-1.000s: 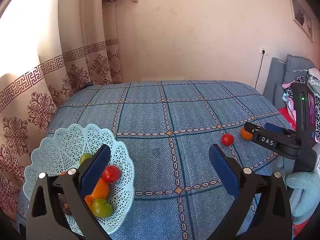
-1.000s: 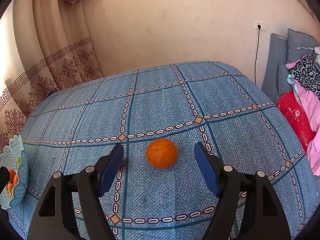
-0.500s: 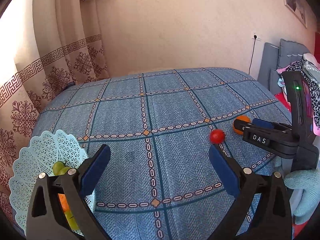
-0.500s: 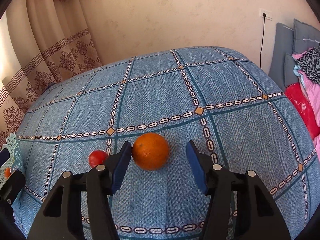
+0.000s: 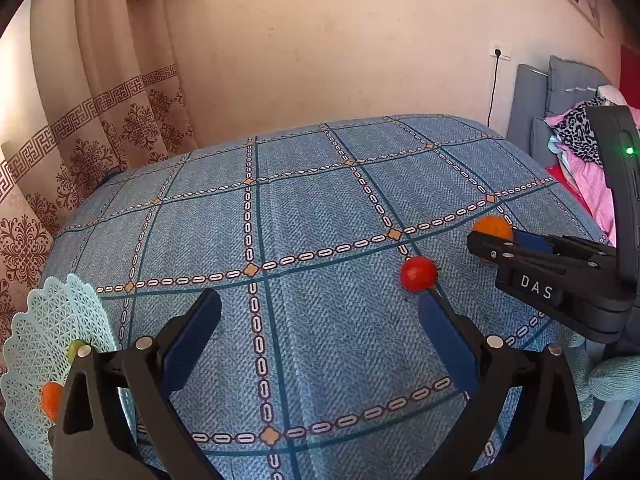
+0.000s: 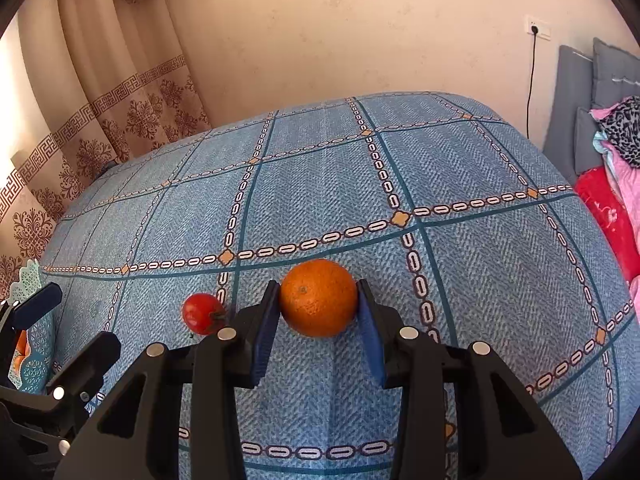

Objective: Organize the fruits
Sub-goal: 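Grasp the tangerine with the right tool while the left tool grasps the red tomato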

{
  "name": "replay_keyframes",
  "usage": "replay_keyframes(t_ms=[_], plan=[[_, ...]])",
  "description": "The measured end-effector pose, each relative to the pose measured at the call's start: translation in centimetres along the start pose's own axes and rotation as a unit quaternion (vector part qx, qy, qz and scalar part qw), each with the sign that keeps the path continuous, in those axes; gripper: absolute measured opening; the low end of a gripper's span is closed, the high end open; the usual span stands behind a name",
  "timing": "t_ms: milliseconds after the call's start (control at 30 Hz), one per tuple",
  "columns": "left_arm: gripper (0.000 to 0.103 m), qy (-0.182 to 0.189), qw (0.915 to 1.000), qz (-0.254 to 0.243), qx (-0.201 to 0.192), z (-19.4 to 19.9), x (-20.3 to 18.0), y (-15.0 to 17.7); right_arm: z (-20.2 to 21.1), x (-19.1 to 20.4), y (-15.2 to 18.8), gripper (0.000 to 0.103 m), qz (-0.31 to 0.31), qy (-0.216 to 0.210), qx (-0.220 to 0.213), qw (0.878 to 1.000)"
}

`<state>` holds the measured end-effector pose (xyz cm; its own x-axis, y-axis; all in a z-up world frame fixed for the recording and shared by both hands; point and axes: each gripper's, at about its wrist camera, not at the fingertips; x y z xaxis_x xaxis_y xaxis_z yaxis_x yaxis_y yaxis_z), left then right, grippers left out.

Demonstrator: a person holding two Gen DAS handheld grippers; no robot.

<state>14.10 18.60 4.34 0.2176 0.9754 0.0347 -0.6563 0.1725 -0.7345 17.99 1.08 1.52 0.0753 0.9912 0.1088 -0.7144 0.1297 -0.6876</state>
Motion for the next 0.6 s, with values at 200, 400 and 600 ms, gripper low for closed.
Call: replay_keyframes(t_ms=[200, 400, 600], plan=[[0.092, 0.023, 0.9994, -0.023, 0.010, -2.2, -1.8, -0.3, 1.2, -1.5, -0.3, 0.038, -0.021, 0.004, -0.014, 1.000], [0.075, 0.069, 0.9965, -0.029, 0.035, -4.2, -3.1, -0.8, 1.6, -2.7, -0.1, 0.038, -0.039, -0.002, -0.012, 0.999], [0.057, 0.087, 0.9934, -0.036, 0.065, -6.3, -4.2, -1.1, 1.9, -3.3, -0.1, 0.038, -0.045, -0.003, -0.014, 0.999]])
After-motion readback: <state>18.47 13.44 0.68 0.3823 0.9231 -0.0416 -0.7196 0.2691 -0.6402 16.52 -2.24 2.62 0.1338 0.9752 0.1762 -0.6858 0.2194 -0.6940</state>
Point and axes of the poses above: each gripper's, at about its wrist camera, not at the fingertips, and z roughly against the way its jaws point, x to its left, y to its underside, and after that the axes turned 7 degrees about y, right-handed
